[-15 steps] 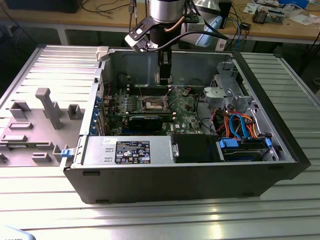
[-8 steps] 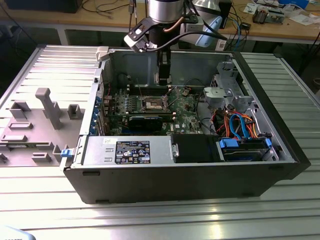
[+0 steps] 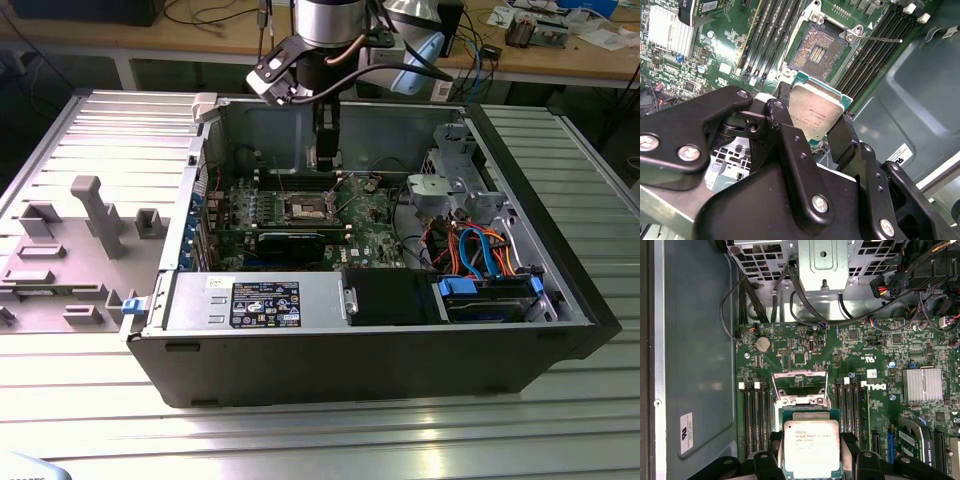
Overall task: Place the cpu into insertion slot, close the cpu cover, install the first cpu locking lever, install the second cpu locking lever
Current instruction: 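Place the cpu into insertion slot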
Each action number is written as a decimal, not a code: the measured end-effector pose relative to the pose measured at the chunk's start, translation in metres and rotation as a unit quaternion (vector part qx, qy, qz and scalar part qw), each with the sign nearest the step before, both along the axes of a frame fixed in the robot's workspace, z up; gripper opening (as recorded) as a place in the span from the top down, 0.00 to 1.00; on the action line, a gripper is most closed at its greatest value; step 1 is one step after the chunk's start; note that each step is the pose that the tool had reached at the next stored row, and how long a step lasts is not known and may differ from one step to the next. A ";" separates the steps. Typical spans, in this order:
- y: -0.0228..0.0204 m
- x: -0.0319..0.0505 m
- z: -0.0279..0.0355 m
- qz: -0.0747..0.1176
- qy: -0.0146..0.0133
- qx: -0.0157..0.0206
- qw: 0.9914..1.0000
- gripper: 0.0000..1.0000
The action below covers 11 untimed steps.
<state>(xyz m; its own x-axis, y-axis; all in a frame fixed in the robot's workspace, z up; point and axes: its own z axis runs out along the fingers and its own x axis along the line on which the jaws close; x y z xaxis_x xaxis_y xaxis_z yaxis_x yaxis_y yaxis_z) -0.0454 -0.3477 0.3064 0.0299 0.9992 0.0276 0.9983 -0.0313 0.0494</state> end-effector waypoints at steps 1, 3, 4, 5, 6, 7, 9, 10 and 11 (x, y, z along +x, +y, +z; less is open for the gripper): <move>0.0000 -0.0002 -0.0001 0.000 0.000 0.000 1.000 0.45; 0.0000 -0.0007 -0.0004 0.000 0.000 0.000 1.000 0.45; 0.0000 -0.0009 -0.0005 0.000 0.000 0.000 1.000 0.45; 0.0000 -0.0013 -0.0007 0.000 0.000 0.000 1.000 0.45; 0.0000 -0.0017 -0.0009 0.000 0.000 0.000 1.000 0.45; 0.0000 -0.0021 -0.0011 0.000 0.000 0.000 1.000 0.45; 0.0000 -0.0028 -0.0014 0.000 0.000 0.000 1.000 0.45; 0.0000 -0.0030 -0.0015 0.000 0.000 0.000 1.000 0.45; 0.0000 -0.0033 -0.0017 0.000 0.000 0.000 1.000 0.45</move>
